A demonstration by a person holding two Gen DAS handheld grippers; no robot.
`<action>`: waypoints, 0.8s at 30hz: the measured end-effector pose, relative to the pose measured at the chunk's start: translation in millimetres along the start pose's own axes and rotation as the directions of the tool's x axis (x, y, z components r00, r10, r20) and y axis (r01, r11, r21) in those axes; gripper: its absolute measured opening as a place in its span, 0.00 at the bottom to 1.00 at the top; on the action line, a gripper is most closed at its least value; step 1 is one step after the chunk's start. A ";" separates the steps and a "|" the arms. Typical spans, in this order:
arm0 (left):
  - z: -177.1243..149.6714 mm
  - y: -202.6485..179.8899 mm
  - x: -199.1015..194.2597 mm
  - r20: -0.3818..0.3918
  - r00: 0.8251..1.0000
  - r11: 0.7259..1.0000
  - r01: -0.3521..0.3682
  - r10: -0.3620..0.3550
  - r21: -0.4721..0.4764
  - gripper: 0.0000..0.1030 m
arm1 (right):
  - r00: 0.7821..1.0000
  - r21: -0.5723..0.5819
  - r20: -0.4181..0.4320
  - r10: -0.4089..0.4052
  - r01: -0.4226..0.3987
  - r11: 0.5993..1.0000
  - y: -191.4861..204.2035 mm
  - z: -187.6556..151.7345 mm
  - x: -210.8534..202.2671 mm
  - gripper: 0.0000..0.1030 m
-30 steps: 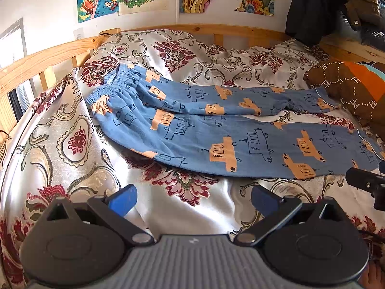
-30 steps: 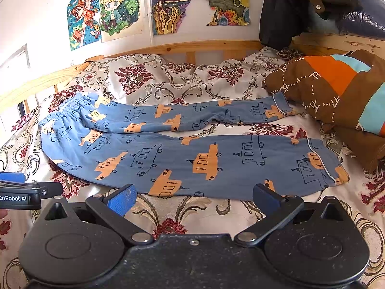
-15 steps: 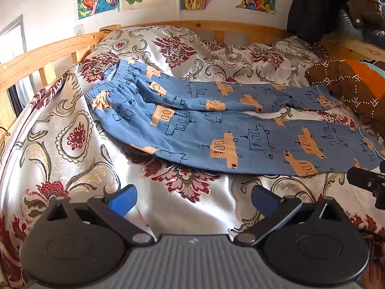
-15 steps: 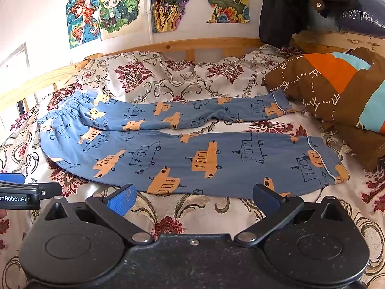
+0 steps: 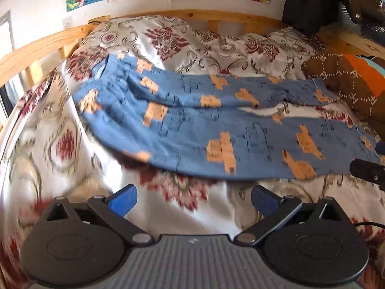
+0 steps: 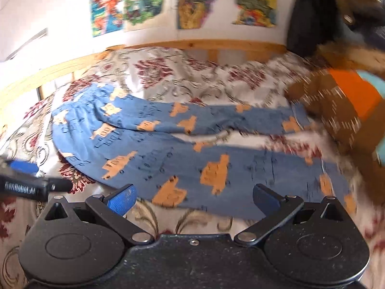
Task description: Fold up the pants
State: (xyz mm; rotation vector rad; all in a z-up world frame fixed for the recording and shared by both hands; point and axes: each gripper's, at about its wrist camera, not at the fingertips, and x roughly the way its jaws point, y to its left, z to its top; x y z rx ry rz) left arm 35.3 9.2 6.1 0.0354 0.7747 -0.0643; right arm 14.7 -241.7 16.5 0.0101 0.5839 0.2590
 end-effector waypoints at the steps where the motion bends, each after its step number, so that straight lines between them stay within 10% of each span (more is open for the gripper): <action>1: 9.5 3.5 1.4 0.000 1.000 1.000 0.009 -0.009 0.005 1.00 | 1.000 -0.024 0.003 0.013 -0.013 1.000 -3.3 10.2 1.7 0.99; 16: 195.6 31.2 126.7 0.101 0.995 0.975 -0.012 -0.011 0.224 1.00 | 0.976 -0.176 -0.090 0.198 -0.211 0.961 -62.0 172.7 126.6 0.99; 24: 256.6 33.2 235.2 -0.011 0.988 0.928 0.148 -0.154 0.342 1.00 | 0.933 -0.248 -0.225 0.281 -0.334 0.910 -70.0 221.3 248.0 0.99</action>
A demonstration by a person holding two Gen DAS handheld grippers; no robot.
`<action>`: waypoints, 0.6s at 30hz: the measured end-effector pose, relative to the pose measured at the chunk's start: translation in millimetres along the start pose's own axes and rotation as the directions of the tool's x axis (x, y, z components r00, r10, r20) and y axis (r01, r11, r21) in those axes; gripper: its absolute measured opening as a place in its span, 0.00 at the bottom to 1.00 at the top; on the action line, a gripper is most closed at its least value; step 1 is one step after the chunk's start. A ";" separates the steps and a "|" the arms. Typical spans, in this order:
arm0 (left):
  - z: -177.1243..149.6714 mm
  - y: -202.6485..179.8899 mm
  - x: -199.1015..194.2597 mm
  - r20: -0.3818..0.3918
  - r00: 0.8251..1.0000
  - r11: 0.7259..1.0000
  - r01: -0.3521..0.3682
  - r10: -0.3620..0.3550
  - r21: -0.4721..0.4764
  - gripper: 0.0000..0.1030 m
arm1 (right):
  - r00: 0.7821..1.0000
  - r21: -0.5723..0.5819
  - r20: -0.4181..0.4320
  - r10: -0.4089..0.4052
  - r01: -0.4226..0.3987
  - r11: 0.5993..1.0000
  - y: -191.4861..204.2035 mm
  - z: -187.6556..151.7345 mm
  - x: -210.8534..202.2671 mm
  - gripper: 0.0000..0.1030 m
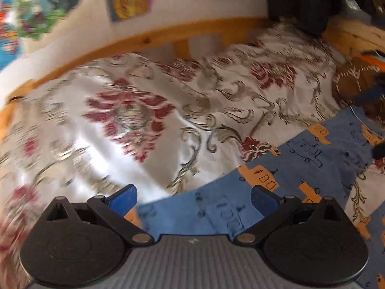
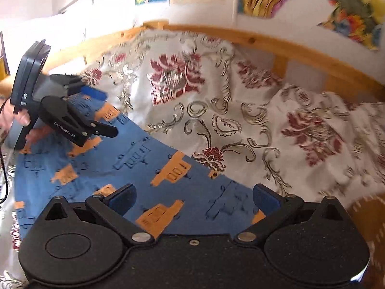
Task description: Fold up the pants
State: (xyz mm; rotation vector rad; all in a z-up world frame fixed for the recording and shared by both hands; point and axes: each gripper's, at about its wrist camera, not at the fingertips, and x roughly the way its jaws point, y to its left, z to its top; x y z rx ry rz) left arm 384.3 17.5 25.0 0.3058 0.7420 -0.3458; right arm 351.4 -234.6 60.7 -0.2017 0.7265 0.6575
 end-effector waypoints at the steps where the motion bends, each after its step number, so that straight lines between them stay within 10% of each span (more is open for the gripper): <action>1: 4.5 1.8 12.1 -0.017 1.000 1.000 0.025 -0.025 0.017 1.00 | 1.000 -0.004 -0.016 0.010 -0.010 1.000 -4.3 3.3 8.6 0.99; 18: 31.8 -24.7 116.4 -0.242 0.962 0.967 0.174 -0.126 0.186 0.89 | 0.984 0.091 -0.163 0.078 -0.063 0.994 -110.8 -3.0 116.9 0.84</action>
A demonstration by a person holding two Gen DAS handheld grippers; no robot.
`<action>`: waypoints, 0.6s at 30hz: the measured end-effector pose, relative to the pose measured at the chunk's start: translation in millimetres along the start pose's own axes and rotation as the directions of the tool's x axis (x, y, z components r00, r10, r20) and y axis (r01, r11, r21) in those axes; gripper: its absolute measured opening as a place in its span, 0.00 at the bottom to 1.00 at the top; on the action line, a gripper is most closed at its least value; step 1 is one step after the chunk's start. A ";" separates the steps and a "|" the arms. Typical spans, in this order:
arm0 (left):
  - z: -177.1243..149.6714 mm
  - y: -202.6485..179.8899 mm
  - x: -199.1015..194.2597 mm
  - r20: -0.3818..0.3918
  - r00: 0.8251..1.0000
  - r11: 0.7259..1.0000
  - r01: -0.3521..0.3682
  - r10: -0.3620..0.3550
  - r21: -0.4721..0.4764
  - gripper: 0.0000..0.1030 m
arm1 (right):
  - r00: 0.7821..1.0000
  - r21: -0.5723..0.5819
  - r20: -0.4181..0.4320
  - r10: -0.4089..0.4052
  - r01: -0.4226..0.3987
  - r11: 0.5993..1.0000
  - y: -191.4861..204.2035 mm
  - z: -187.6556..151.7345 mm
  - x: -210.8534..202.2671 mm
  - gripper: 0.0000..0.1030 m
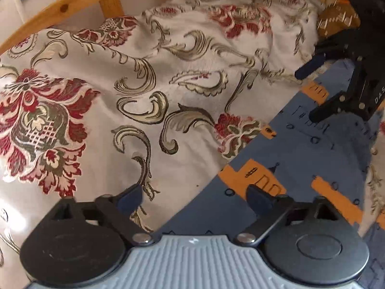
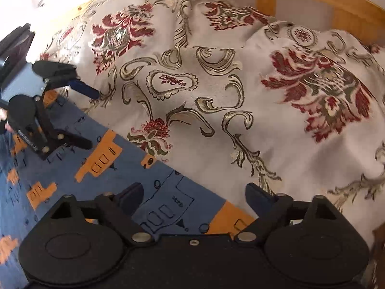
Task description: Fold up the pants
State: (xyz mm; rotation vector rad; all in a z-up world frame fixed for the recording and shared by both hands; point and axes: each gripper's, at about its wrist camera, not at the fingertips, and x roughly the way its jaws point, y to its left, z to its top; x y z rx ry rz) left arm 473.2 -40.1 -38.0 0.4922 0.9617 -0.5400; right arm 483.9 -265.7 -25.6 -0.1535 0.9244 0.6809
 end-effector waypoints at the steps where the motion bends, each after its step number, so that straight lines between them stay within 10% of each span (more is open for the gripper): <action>1: 1.2 -2.1 3.1 -0.015 1.000 1.000 -0.011 0.011 0.015 0.88 | 1.000 -0.011 -0.005 -0.007 0.007 1.000 0.3 1.2 2.5 0.81; 8: 4.3 -11.8 13.4 -0.062 0.998 0.995 0.037 -0.031 0.094 0.55 | 0.998 -0.130 -0.057 -0.028 0.020 0.991 14.0 3.6 18.3 0.54; 10: 4.0 -17.3 12.7 -0.057 0.998 0.992 0.039 -0.032 0.123 0.36 | 0.998 -0.116 -0.044 -0.038 0.033 0.993 12.8 2.2 17.1 0.23; 13: 3.5 -28.3 10.4 -0.051 0.999 0.988 0.018 -0.010 0.151 0.13 | 0.998 -0.122 -0.042 -0.053 0.048 0.991 13.8 -0.8 15.7 0.06; 18: 6.3 -34.2 8.0 -0.042 0.998 0.992 -0.037 0.042 0.117 0.02 | 0.997 -0.129 -0.022 -0.079 0.076 0.989 18.9 -3.7 10.7 0.00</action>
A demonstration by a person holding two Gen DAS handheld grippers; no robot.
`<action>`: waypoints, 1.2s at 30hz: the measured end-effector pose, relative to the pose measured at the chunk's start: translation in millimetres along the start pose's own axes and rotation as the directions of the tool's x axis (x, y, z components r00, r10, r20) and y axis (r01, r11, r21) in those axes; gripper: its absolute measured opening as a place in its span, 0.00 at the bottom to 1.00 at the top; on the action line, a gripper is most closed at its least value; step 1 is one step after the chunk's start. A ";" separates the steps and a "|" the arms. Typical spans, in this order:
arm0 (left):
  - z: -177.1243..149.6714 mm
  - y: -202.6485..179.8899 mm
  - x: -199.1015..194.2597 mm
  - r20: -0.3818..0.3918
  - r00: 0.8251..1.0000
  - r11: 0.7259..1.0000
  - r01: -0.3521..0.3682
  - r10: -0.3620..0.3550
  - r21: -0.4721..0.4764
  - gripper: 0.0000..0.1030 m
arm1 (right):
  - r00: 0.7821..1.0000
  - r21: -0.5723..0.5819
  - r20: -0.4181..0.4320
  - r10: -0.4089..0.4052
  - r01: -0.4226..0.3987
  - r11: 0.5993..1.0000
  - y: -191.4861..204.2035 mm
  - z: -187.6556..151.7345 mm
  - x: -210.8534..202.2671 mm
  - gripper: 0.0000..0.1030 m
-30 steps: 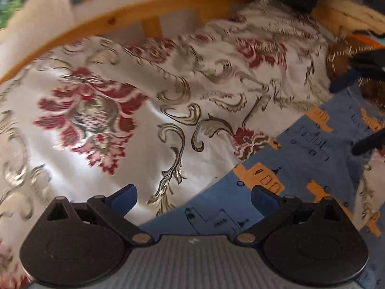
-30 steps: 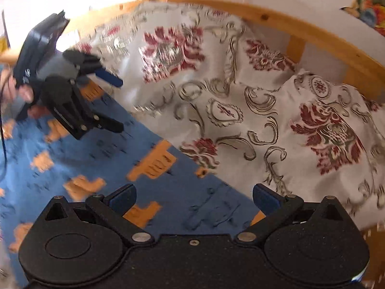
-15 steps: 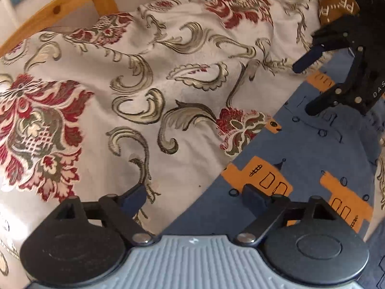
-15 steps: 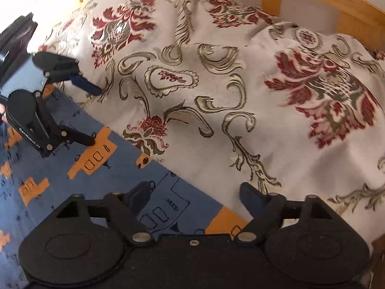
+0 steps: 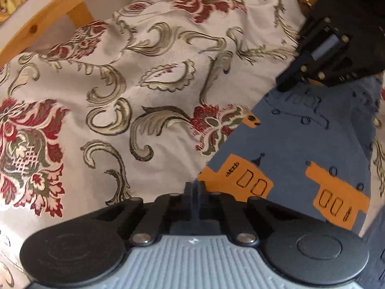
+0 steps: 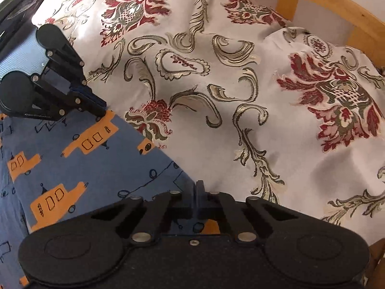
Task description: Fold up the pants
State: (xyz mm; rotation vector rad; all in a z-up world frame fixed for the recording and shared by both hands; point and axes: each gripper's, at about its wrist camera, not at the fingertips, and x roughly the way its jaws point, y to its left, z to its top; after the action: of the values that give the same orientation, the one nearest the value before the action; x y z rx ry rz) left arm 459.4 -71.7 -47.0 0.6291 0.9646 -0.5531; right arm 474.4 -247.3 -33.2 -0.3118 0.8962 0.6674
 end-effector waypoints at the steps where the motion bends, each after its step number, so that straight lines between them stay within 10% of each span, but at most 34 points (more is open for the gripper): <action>1: 1.5 1.3 -0.5 0.002 1.000 1.000 -0.005 0.005 -0.017 0.02 | 1.000 0.000 0.006 -0.010 0.010 1.000 0.7 0.1 -1.5 0.00; 20: 22.1 33.3 15.4 0.039 0.981 0.963 -0.179 0.190 -0.200 0.07 | 0.973 0.045 0.050 -0.227 0.225 0.973 -4.8 30.7 14.2 0.02; 22: 17.4 38.4 7.6 0.055 0.984 0.962 -0.150 0.167 -0.229 0.20 | 0.970 0.058 0.066 -0.234 0.230 0.971 -6.4 28.0 12.5 0.20; 26: 0.5 49.1 -22.3 0.121 0.980 0.961 -0.126 0.159 -0.246 0.75 | 0.971 0.078 0.119 -0.207 0.199 0.977 -5.7 27.3 -7.2 0.58; 30: -24.7 66.4 -56.8 0.152 0.972 0.964 -0.145 0.182 -0.224 0.87 | 0.977 0.038 0.185 -0.108 0.103 0.994 11.3 35.0 -24.7 0.92; 36: -61.6 103.3 -95.7 0.079 0.985 0.981 -0.138 0.150 -0.139 0.95 | 0.973 -0.029 0.189 0.134 -0.131 0.991 53.4 63.5 -13.7 0.96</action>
State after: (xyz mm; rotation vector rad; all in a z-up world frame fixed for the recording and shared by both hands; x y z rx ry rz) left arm 450.1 57.8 35.4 0.5451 0.8565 -0.3814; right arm 472.6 -179.8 16.8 -0.1993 0.7325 0.8148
